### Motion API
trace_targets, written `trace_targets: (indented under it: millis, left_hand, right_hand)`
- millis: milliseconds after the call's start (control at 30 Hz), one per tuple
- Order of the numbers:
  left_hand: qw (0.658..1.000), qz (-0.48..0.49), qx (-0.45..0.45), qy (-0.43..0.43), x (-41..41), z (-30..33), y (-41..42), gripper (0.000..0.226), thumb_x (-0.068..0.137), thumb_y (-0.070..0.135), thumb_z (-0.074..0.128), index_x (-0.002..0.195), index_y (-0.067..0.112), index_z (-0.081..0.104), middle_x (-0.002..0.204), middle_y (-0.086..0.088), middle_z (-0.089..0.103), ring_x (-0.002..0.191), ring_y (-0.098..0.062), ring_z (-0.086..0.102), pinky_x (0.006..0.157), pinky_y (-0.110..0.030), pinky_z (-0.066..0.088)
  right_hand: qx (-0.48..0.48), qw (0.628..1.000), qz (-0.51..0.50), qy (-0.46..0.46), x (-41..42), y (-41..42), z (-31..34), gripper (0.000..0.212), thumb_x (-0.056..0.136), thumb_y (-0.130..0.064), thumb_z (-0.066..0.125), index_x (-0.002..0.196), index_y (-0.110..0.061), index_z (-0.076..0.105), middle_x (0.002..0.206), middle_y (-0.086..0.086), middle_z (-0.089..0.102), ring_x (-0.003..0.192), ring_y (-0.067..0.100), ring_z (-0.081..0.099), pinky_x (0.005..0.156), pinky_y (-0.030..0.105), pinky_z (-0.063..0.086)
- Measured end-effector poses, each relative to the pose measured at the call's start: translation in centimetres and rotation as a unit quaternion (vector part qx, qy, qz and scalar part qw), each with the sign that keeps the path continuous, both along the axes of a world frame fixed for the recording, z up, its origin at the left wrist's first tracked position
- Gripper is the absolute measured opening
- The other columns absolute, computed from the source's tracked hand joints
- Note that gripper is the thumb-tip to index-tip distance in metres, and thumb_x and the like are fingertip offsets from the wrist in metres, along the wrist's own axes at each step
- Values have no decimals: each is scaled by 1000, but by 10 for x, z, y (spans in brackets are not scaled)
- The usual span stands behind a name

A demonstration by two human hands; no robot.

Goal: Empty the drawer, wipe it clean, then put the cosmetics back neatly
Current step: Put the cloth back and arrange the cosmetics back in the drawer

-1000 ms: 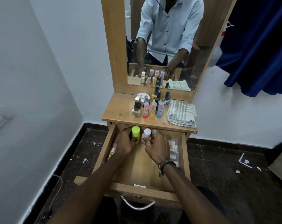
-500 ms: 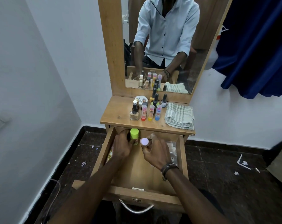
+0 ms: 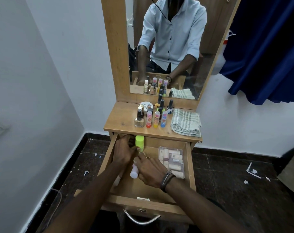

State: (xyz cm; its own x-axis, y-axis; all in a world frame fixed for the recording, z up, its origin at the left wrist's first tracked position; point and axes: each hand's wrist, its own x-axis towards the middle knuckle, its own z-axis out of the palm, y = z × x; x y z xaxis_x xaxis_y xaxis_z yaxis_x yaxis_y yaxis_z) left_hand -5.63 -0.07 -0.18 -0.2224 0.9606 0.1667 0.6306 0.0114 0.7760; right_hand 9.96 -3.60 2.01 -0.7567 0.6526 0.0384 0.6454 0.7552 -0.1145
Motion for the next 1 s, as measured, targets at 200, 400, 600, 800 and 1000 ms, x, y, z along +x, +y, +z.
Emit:
trace_targets:
  millis: [200,400,600,800,1000]
  left_hand:
    - [1000,-8,12,18,-7,12,-7,26,72,3,74,92,17,66,89,3,73,82,-13,69,76,-34,59]
    - [998,-11,29,51,-10,21,-19,19,75,6,74,92,13,70,93,2,74,83,-9,67,69,-8,48]
    - [996,4,30,86,-6,31,-27,10,77,10,74,87,12,74,90,-3,75,81,-19,68,63,-19,40]
    - [993,-1,-51,111,-6,18,-31,21,85,19,65,103,19,74,102,-1,75,92,-20,69,75,-28,53]
    - [982,13,-120,147,0,15,-33,15,93,18,58,98,9,70,97,-8,72,72,-14,57,64,-24,43]
  right_hand:
    - [-24,999,-1,-46,-5,2,-10,37,92,-16,59,126,-6,48,132,20,41,80,44,63,61,46,47]
    - [-76,996,-45,8,4,9,-12,34,87,-21,62,119,-10,59,121,14,50,92,38,61,77,46,53]
    - [-233,900,-336,151,-1,20,0,32,85,-39,66,66,-20,47,89,14,68,88,31,66,64,28,45]
    - [-365,814,-405,200,-20,27,-16,33,69,-40,77,81,-10,69,86,13,76,77,29,74,68,39,62]
    - [-400,794,-401,219,-25,27,-30,53,58,-45,81,90,-7,62,81,14,74,70,31,74,65,48,62]
